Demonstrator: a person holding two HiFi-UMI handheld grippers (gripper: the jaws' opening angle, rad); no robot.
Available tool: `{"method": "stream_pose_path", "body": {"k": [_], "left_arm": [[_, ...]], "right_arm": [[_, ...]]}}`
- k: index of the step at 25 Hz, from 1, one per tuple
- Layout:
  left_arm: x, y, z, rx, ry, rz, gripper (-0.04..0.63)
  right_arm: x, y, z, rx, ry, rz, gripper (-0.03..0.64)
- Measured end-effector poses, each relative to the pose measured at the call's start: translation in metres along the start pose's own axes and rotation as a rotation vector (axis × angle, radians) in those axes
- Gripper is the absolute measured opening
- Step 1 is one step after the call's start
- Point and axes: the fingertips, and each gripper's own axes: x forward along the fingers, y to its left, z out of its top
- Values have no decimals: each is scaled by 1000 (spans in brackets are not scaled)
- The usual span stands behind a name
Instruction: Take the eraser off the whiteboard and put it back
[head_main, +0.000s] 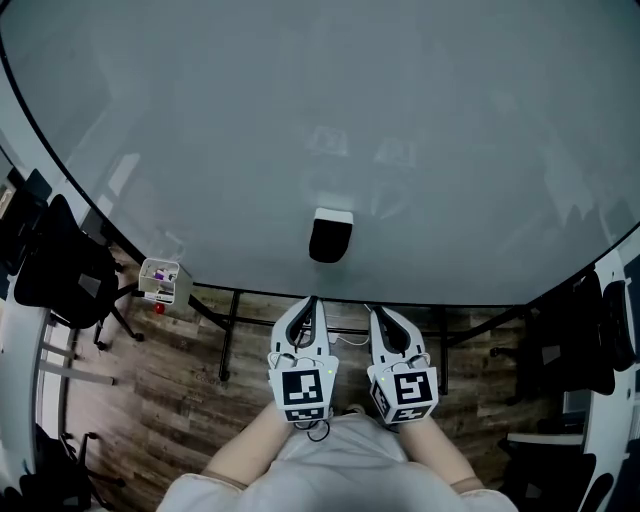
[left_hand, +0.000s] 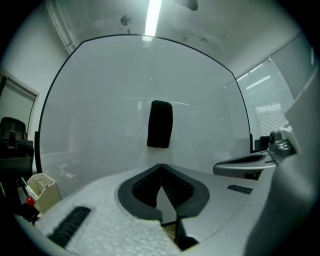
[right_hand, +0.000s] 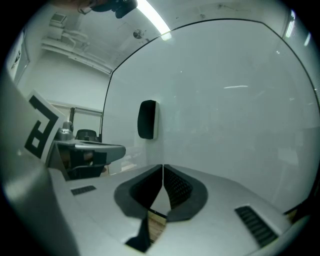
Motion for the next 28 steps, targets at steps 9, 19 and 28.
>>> {"method": "stream_pose_path", "body": {"k": [9, 19, 28], "left_arm": [[-7, -12, -6, -21, 18, -63, 17], [-7, -20, 3, 2, -6, -95, 18], [-8, -23, 5, -45, -14, -115, 18]], "right_arm": [[-9, 1, 3, -15, -21, -15, 28], [-17, -4, 14, -16, -59, -30, 26], [-19, -4, 10, -18, -38, -36, 26]]}}
